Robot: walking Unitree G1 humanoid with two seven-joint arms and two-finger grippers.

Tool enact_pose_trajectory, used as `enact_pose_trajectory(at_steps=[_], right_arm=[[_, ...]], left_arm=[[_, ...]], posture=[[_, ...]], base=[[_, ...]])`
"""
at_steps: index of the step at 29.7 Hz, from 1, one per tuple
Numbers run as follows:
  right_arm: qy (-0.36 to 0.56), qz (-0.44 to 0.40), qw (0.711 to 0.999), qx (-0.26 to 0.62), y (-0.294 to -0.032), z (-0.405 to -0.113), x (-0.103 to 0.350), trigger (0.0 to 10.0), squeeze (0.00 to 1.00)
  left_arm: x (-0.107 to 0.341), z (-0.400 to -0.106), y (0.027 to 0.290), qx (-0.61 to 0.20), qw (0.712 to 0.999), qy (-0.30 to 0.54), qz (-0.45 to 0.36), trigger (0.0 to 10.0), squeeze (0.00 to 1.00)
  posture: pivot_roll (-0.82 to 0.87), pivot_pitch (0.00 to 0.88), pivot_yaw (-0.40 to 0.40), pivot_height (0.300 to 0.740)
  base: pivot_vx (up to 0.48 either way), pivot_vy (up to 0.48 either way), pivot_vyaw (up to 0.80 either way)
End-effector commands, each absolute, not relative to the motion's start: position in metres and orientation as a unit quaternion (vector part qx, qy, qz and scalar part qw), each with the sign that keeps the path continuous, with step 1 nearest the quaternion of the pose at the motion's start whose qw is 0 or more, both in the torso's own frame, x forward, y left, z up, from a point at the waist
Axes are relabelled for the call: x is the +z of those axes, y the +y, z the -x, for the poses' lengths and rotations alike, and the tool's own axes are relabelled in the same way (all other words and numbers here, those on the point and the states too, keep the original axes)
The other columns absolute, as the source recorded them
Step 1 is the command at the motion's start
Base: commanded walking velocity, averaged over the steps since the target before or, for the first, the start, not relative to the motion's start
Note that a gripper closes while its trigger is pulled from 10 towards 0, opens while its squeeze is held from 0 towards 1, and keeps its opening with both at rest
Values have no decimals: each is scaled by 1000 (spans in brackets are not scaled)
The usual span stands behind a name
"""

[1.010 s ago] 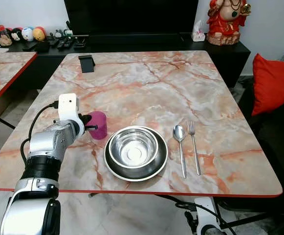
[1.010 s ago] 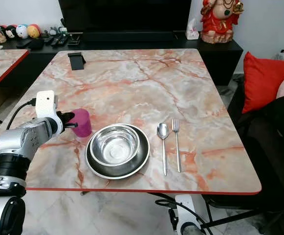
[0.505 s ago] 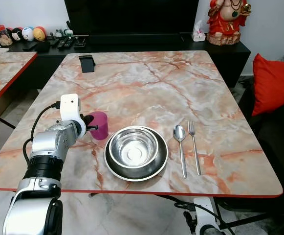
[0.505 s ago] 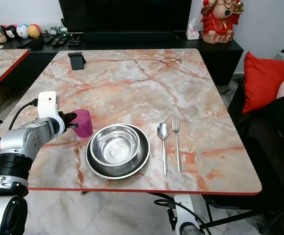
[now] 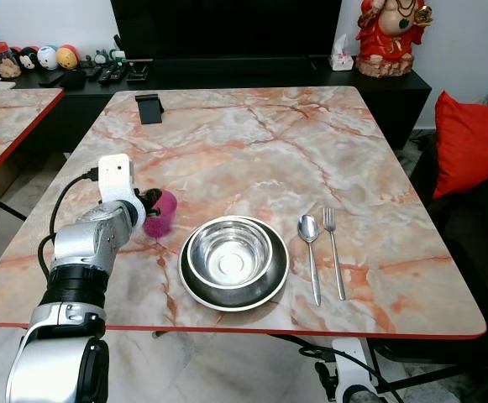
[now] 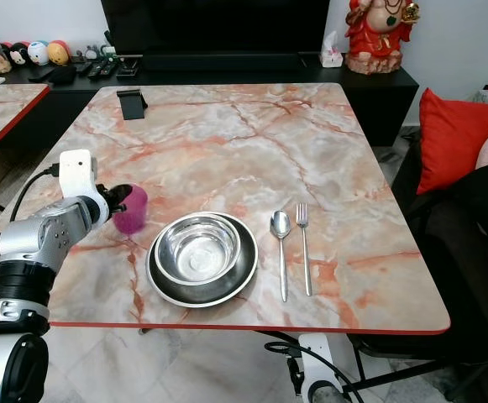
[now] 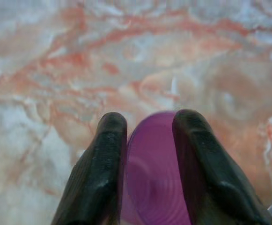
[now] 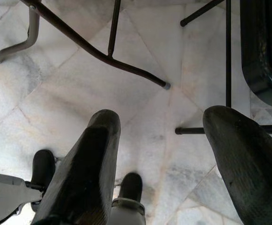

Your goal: Setting the table

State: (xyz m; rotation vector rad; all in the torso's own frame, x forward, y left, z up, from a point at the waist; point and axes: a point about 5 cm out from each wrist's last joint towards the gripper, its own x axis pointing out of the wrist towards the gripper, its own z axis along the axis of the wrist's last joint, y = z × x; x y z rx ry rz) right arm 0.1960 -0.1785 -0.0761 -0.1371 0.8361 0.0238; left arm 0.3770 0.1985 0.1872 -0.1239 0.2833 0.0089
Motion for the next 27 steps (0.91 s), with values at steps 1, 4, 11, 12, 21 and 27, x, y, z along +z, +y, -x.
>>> enact_pose_trajectory(at_steps=[1, 4, 11, 12, 21, 27], right_arm=[[414, 62, 908, 7, -180, -194, -77, 10000, 0], [416, 62, 907, 7, -181, -193, -78, 10000, 0], [423, 62, 904, 3, -185, -188, -80, 10000, 0], [423, 62, 904, 3, -185, -188, -80, 10000, 0], [423, 63, 904, 5, -184, -187, -81, 10000, 0], [423, 62, 904, 5, -184, -187, -80, 10000, 0]], left_arm=[[201, -379, 199, 4, 992, 116, 54, 10000, 0], [193, -378, 198, 5, 990, 131, 57, 10000, 0], [186, -376, 200, 13, 988, 141, 63, 10000, 0], [186, -375, 201, 13, 988, 140, 64, 10000, 0], [195, -376, 200, 7, 991, 116, 65, 10000, 0], [188, -374, 200, -4, 986, 153, 69, 10000, 0]], posture=[[-54, 0, 28, 740], [-57, 0, 30, 740], [-56, 0, 28, 740], [-56, 0, 28, 740], [-55, 0, 27, 740], [-53, 0, 30, 740]], base=[[0, 0, 0], [0, 0, 0], [0, 0, 0], [0, 0, 0], [0, 0, 0], [0, 0, 0]])
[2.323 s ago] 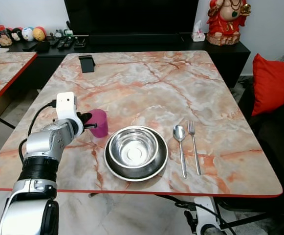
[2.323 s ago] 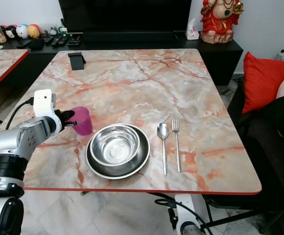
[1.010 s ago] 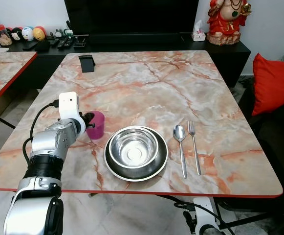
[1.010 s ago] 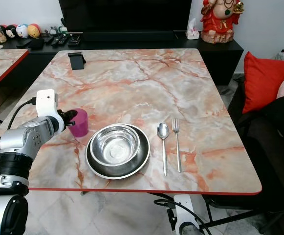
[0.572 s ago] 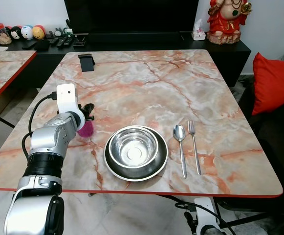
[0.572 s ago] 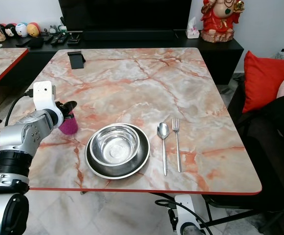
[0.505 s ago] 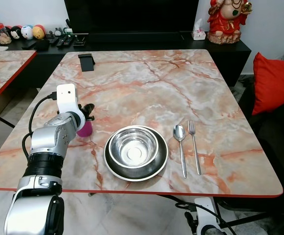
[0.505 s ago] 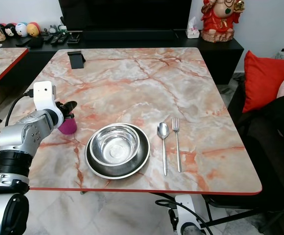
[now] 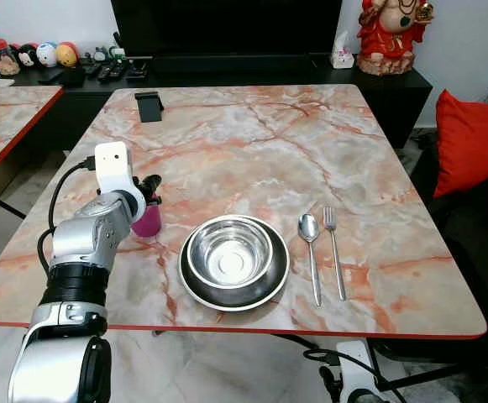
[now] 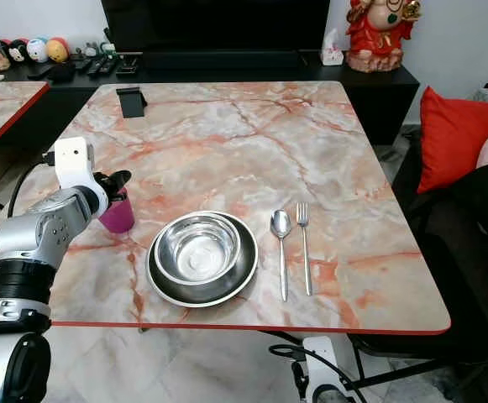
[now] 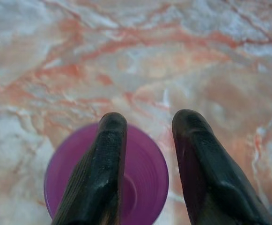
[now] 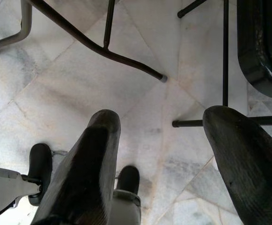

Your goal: Setting the table

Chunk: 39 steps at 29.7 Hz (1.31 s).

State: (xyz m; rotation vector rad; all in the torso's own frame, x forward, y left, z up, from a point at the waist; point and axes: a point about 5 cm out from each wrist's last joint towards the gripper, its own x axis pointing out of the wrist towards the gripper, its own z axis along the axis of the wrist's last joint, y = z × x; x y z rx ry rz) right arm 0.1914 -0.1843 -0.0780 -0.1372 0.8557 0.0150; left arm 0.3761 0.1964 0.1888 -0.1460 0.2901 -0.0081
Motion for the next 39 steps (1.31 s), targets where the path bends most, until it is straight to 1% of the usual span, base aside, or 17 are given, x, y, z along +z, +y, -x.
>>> enact_pose_trajectory(at_steps=[1, 6, 14, 35, 39], right_arm=[[424, 62, 904, 5, -184, -187, -81, 10000, 0], [425, 62, 903, 5, -184, -186, -81, 10000, 0], [429, 62, 901, 4, -185, -184, -82, 10000, 0], [430, 63, 901, 5, -185, -184, -82, 10000, 0], [408, 62, 911, 10, -178, -195, -77, 10000, 0]], left_arm=[[184, -373, 198, -8, 983, 166, 80, 10000, 0], [180, -372, 197, -7, 979, 179, 99, 10000, 0], [176, -371, 195, -13, 974, 202, 105, 10000, 0], [177, -371, 186, -37, 967, 207, 145, 10000, 0], [179, -372, 184, -41, 965, 206, 154, 10000, 0]], posture=[[-54, 0, 30, 740], [-54, 0, 31, 740], [-55, 0, 32, 740], [-57, 0, 29, 740], [-58, 0, 28, 740]], base=[[0, 0, 0], [0, 0, 0], [0, 0, 0], [0, 0, 0], [0, 0, 0]])
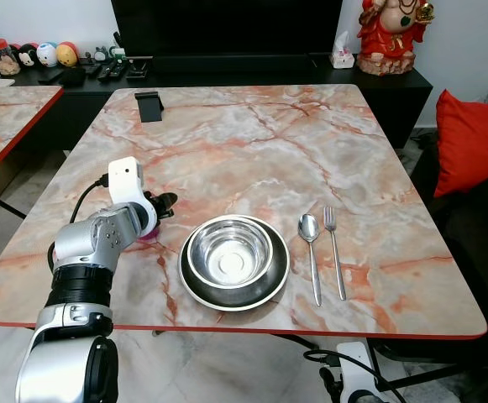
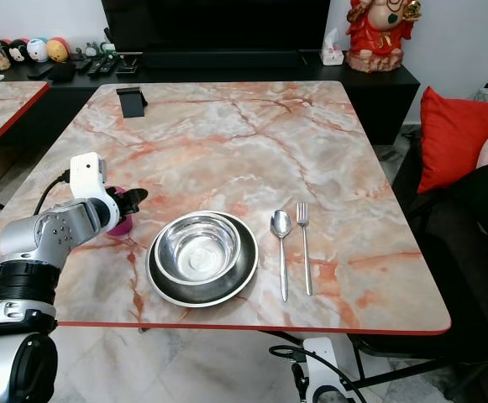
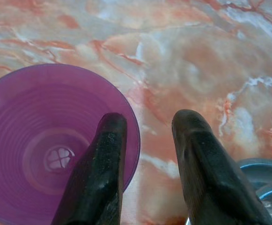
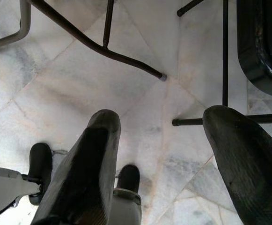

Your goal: Setting the table

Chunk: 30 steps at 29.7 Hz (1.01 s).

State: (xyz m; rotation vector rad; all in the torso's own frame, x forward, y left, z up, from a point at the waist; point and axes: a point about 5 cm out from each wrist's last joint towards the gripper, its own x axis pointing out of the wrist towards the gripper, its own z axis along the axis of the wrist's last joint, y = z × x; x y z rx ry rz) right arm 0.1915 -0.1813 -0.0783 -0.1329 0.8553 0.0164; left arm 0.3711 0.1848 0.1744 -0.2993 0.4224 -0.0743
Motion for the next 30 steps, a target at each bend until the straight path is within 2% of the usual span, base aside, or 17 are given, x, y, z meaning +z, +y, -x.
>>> enact_pose_trajectory(at_steps=[1, 30], right_arm=[[408, 62, 911, 10, -178, -195, -77, 10000, 0], [404, 62, 912, 9, -178, -197, -76, 10000, 0]], left_arm=[[179, -372, 184, -41, 965, 206, 154, 10000, 0], [189, -375, 180, -52, 961, 187, 198, 10000, 0]], posture=[[-58, 0, 28, 740], [-57, 0, 27, 740]], base=[[0, 0, 0], [0, 0, 0]])
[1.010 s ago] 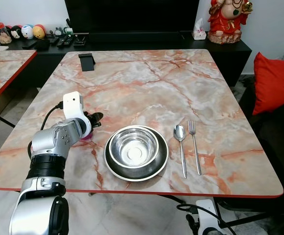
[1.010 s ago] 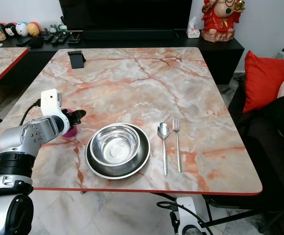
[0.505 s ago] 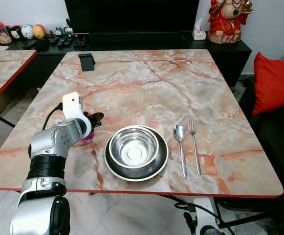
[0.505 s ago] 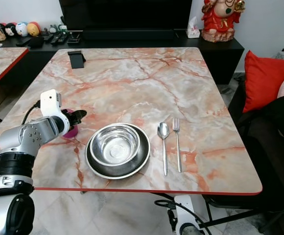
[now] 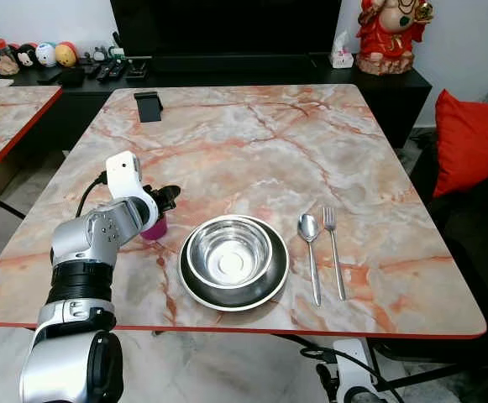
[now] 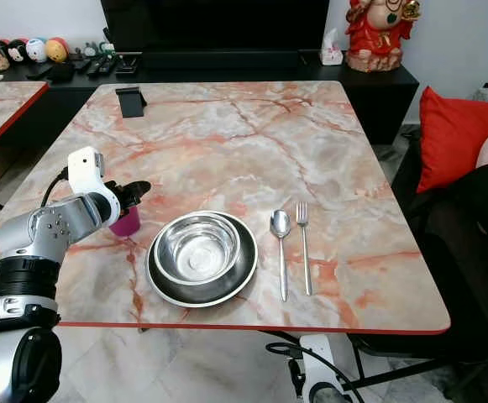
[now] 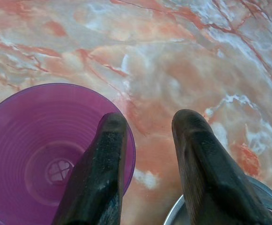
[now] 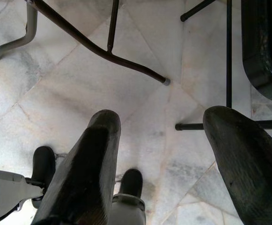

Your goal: Setting the table

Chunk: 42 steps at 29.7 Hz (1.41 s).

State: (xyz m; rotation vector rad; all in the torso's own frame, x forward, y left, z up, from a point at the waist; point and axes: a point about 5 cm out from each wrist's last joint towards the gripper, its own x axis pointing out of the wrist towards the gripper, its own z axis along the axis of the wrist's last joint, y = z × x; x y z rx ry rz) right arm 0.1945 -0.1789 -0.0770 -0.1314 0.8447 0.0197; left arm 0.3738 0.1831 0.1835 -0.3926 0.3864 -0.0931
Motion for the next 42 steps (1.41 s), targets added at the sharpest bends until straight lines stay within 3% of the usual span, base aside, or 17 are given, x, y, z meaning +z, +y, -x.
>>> enact_pose_trajectory(at_steps=[1, 21, 35, 42], right_arm=[[403, 62, 913, 9, -177, -198, -75, 10000, 0], [387, 61, 920, 12, -173, -205, -71, 10000, 0], [390, 61, 919, 11, -174, -203, -72, 10000, 0], [387, 61, 920, 11, -174, -204, -71, 10000, 0]], left_arm=[[189, -375, 180, -53, 960, 187, 201, 10000, 0], [186, -375, 180, -42, 959, 194, 200, 10000, 0], [187, -377, 178, -39, 948, 192, 252, 10000, 0], [197, -376, 184, -29, 963, 159, 216, 10000, 0]], posture=[[-58, 0, 26, 740], [-59, 0, 27, 740], [-60, 0, 25, 740], [-59, 0, 25, 740]], base=[[0, 0, 0], [0, 0, 0], [0, 0, 0], [0, 0, 0]])
